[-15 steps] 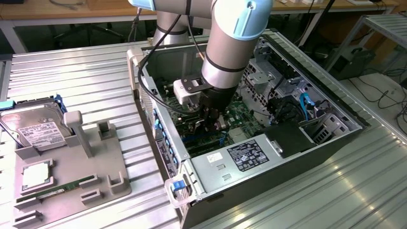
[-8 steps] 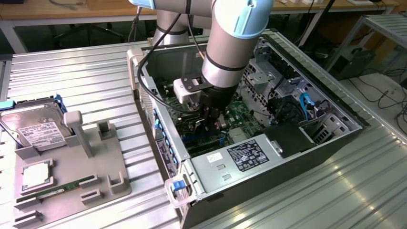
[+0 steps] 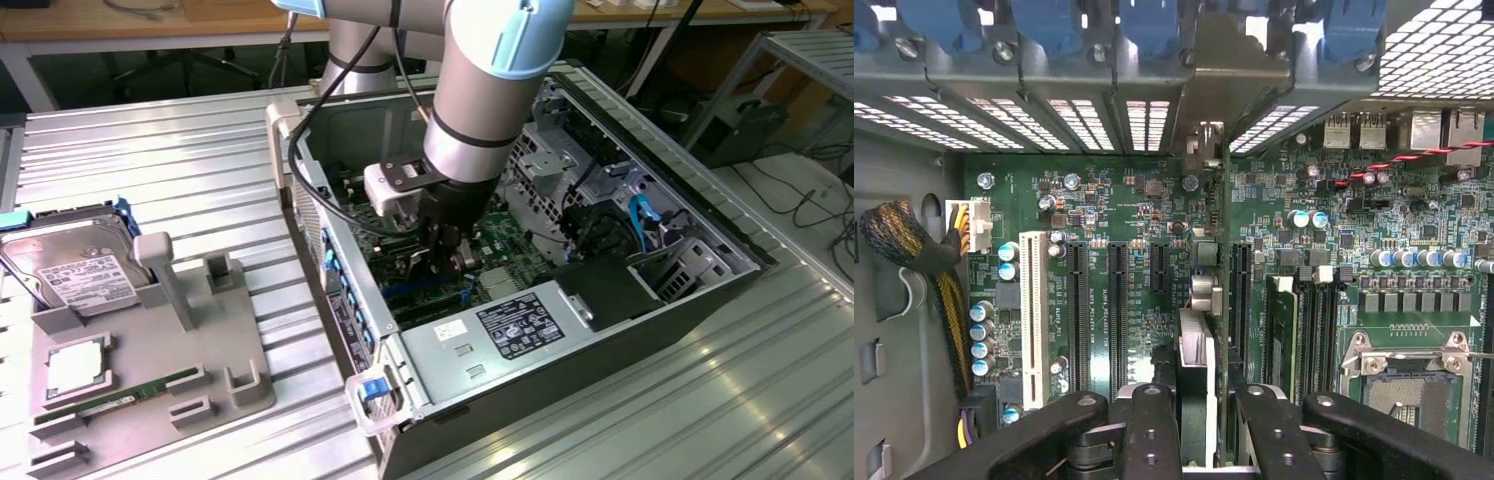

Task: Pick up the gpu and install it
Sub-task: 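Insert the gpu into the slot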

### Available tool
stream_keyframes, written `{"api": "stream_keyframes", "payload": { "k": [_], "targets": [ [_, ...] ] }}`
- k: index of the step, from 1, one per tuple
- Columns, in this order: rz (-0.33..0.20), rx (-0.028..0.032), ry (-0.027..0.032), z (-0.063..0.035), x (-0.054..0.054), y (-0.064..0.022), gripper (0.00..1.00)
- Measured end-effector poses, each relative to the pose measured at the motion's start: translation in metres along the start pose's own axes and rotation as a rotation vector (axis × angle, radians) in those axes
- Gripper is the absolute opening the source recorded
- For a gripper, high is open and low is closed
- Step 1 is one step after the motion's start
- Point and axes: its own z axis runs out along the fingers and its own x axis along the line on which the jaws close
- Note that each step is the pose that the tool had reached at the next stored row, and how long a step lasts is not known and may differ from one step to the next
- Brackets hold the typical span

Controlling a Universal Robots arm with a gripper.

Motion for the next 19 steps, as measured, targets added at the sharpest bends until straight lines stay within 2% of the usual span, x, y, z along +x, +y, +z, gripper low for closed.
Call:
{"api": "stream_keyframes", "payload": {
  "k": [19],
  "targets": [
    [0.0, 0.0002, 0.0001, -0.0002, -0.0016, 0.0, 0.27]
  ]
}}
